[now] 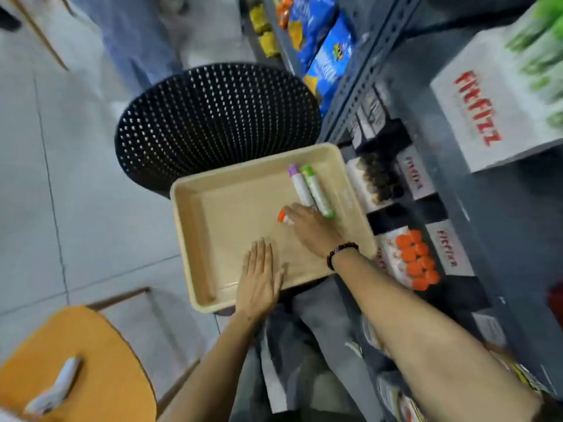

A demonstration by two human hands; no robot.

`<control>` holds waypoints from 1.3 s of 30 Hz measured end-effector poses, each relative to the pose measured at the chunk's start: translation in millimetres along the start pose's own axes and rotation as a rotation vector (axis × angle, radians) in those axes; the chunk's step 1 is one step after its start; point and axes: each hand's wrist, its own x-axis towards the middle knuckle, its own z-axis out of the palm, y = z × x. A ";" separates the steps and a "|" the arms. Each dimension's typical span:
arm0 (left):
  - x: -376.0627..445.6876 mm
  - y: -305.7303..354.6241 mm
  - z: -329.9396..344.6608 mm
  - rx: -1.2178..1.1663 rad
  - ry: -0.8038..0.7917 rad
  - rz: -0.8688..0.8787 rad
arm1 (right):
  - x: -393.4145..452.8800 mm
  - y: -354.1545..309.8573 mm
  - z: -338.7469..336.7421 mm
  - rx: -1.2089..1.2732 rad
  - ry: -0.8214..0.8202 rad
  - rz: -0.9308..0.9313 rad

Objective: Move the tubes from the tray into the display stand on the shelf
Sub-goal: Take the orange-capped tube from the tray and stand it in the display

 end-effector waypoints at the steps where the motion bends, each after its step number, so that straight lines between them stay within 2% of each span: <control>1: 5.7 -1.4 6.9 -0.025 -0.001 -0.020 | 11.6 0.2 1.5 0.001 -0.033 -0.002; 9: 16.5 -8.0 24.1 -0.001 -0.006 -0.051 | 56.1 -7.6 2.8 -0.089 -0.208 0.015; 16: 17.1 -8.8 24.9 -0.023 -0.020 -0.042 | 59.2 -11.6 3.0 -0.071 -0.188 0.073; 20: 16.4 -11.4 27.8 -0.010 -0.023 -0.007 | 40.4 -13.1 -9.0 -0.011 -0.113 0.115; 24: 14.2 -12.0 26.4 0.016 -0.030 0.079 | 5.3 -12.0 -30.9 0.111 0.067 0.203; 30: -3.0 7.6 -6.7 0.054 0.059 0.287 | -86.3 -30.6 -75.7 0.323 0.517 0.431; 34: -29.1 62.1 -33.2 0.023 0.075 0.541 | -180.3 -43.6 -105.6 0.321 0.792 0.581; 39: -71.9 162.3 -43.4 -0.036 0.070 0.893 | -321.1 -55.7 -129.7 0.271 1.016 0.818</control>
